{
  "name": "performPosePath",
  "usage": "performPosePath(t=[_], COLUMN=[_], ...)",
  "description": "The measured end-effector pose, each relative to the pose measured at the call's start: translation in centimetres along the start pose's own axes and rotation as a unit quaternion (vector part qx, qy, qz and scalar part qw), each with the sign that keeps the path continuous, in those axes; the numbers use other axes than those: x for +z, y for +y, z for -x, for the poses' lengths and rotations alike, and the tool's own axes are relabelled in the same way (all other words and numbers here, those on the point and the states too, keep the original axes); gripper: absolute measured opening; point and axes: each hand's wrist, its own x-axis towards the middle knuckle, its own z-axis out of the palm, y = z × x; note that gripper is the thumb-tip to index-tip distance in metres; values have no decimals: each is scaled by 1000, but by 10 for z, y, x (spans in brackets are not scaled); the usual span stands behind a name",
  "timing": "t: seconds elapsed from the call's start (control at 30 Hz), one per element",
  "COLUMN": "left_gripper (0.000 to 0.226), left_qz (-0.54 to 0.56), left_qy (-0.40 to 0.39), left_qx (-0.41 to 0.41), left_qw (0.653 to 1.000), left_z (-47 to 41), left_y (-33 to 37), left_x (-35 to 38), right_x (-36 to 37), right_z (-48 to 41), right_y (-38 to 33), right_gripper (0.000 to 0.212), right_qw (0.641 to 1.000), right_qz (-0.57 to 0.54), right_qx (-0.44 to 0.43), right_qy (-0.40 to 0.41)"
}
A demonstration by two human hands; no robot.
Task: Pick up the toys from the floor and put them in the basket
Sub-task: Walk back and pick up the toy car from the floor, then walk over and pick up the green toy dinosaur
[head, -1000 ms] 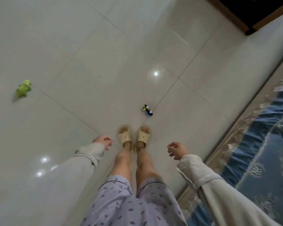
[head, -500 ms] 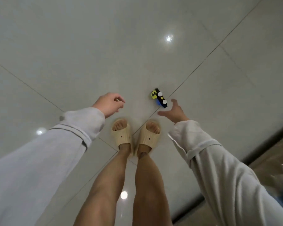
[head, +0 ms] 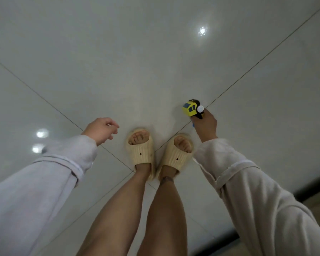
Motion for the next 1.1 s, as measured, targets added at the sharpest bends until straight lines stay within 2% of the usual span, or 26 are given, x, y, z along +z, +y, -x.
performPosePath(t=[0.13,0.2,0.3,0.47,0.57,0.7,0.87,0.97,1.1], left_gripper=[19,18,18,24,27,26,27,21,14], left_qz=[5,14,2,-30,-34,-17,98,175,233], left_qy=[-2,-14,-24,-30,-22,19,81,97,102], left_qx=[35,53,80,85,92,97,70,49,4], left_qw=[999,998,997,995,995,995,989,979,967], left_z=[80,131,215,349,408,451,475,488,501], left_y=[3,12,18,9,-6,-35,-76,-100,-138], left_x=[-2,-4,-11,-39,-59,-84,-100,-93,-52], right_x=[-56,-92,-146,-219,-246,-266,-284,-299,-317], right_z=[110,171,263,393,448,491,506,499,488], right_y=[-25,-40,-56,-67,-62,-48,-30,-24,-28], right_gripper=[12,20,13,14,22,28,26,31,19], right_qw=[997,995,993,995,996,997,998,998,996], right_qz=[-39,-66,-100,-73,-46,-19,18,4,28], right_qx=[4,0,12,25,20,28,3,-22,-29], right_qy=[-68,-72,-65,-70,-69,-69,-52,-64,-76])
